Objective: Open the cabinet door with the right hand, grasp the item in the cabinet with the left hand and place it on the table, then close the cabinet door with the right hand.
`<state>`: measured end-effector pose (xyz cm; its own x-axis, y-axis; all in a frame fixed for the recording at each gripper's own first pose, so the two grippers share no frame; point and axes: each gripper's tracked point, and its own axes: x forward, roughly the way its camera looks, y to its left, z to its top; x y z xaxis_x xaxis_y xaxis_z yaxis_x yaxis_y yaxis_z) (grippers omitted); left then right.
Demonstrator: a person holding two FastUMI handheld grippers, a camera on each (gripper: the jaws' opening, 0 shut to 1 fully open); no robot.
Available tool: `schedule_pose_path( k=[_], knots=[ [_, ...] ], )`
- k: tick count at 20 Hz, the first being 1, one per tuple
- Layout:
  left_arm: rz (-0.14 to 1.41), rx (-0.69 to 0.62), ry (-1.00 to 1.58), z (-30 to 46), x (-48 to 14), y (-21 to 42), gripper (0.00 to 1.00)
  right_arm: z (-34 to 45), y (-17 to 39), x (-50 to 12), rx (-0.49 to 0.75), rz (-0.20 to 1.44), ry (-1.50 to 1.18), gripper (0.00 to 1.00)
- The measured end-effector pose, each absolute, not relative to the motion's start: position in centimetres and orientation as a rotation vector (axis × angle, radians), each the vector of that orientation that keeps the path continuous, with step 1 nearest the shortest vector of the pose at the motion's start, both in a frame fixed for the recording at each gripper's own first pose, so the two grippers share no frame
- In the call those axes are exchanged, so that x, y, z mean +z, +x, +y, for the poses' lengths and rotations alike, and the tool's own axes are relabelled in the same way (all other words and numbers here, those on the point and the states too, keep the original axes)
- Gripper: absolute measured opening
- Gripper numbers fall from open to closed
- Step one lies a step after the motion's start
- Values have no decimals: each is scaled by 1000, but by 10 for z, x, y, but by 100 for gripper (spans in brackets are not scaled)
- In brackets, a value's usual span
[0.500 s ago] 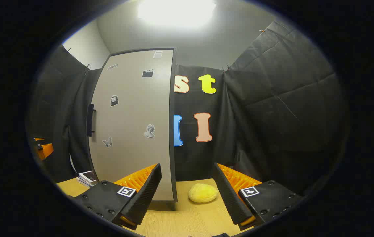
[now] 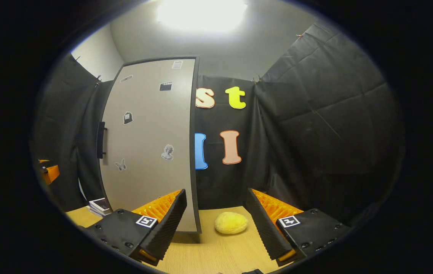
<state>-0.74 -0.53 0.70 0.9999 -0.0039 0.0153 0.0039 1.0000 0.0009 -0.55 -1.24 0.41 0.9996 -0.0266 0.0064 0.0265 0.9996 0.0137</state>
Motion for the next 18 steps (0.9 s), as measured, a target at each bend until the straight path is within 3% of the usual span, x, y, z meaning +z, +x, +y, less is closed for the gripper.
schedule_pose_path(
  k=[7, 18],
  knots=[
    [-18, 12, 6, 5, 7, -13, 88, -6, -8, 7, -16, -6, 18, 99],
    [-7, 102, 22, 71, -1, -35, 88, 75, 16, 41, 124, -27, -4, 99]
  ],
)
